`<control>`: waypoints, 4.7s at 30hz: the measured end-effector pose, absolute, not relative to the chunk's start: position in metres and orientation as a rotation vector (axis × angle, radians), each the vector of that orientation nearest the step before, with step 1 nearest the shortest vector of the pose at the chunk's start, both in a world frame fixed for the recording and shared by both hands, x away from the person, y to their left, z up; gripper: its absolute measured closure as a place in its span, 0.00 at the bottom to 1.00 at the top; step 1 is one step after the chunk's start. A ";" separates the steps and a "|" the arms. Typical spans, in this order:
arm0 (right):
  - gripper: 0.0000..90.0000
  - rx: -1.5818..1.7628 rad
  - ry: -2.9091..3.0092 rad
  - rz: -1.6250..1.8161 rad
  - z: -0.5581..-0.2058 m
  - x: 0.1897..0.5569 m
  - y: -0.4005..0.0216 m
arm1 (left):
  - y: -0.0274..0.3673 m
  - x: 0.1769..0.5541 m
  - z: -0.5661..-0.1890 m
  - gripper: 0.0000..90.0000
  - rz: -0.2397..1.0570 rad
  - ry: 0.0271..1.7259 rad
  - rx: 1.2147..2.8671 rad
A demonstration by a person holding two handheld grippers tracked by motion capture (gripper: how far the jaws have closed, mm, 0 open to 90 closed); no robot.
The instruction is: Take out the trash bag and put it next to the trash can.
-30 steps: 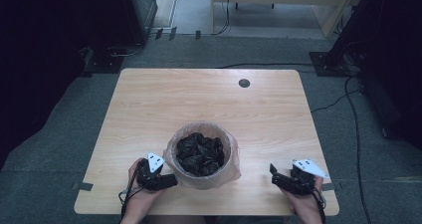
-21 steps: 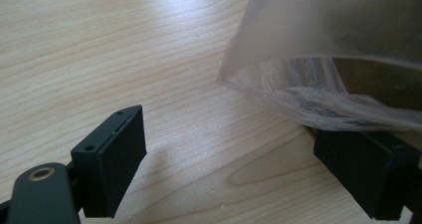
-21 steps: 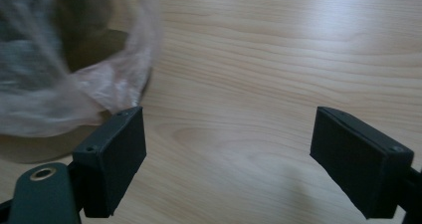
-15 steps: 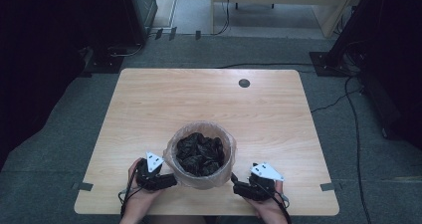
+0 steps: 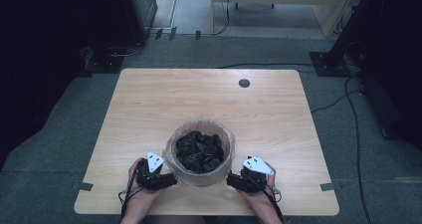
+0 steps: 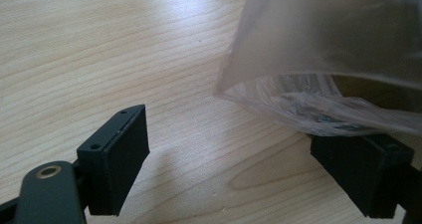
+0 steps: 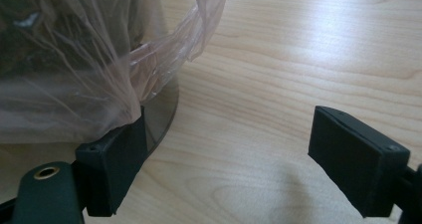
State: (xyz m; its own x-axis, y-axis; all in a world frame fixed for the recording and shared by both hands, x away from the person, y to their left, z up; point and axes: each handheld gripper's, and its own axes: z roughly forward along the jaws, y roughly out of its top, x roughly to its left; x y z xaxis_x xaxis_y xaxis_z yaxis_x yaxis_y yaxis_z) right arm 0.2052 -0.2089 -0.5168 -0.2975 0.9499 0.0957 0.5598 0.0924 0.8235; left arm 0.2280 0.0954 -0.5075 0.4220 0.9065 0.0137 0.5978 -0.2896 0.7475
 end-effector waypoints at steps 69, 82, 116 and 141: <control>0.42 1.310 1.617 1.478 -0.377 0.166 -0.209 | 0.067 0.218 -0.359 1.00 0.504 0.885 1.707; 0.32 1.477 1.686 1.320 -0.452 0.152 -0.236 | 0.059 0.218 -0.362 1.00 0.495 0.893 1.703; 1.00 1.145 1.667 1.288 -0.408 0.202 -0.189 | 0.056 0.223 -0.356 1.00 0.451 0.890 1.690; 0.41 1.278 1.660 1.332 -0.384 0.163 -0.180 | 0.045 0.219 -0.358 1.00 0.427 0.872 1.691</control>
